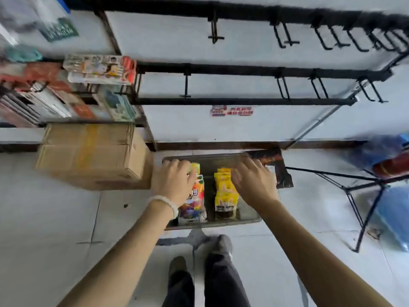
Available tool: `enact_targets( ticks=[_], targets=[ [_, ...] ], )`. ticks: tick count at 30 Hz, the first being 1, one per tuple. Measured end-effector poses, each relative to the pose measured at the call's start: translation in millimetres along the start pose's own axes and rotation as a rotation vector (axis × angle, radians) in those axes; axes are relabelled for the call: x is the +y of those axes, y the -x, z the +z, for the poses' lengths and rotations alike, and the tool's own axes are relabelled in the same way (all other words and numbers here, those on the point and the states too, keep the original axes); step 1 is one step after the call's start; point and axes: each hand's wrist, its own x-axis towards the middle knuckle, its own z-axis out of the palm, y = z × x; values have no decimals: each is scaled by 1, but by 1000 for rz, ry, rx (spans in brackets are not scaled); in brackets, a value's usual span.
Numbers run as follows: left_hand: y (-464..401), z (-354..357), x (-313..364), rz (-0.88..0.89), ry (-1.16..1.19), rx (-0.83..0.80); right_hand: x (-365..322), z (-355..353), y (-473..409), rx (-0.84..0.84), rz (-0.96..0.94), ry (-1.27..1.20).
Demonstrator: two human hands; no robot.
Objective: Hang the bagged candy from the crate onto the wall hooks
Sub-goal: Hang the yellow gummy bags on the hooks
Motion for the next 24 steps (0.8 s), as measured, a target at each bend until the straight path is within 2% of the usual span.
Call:
enact_targets(
  ticks=[6,10,14,19,24],
  targets=[
    [28,112,22,-161,-27,-175,72,102,24,-280,31,-1],
    [28,194,47,-245,10,-300,131,164,28,-386,-28,48],
    [30,267,73,-271,-80,-379,179,225,38,-446,-29,16],
    [26,352,88,-282,-77,-490,204,305,50,-545,-27,-41],
    [6,428,85,-250,-82,-524,208,382,48,-608,19,-99]
  ],
)
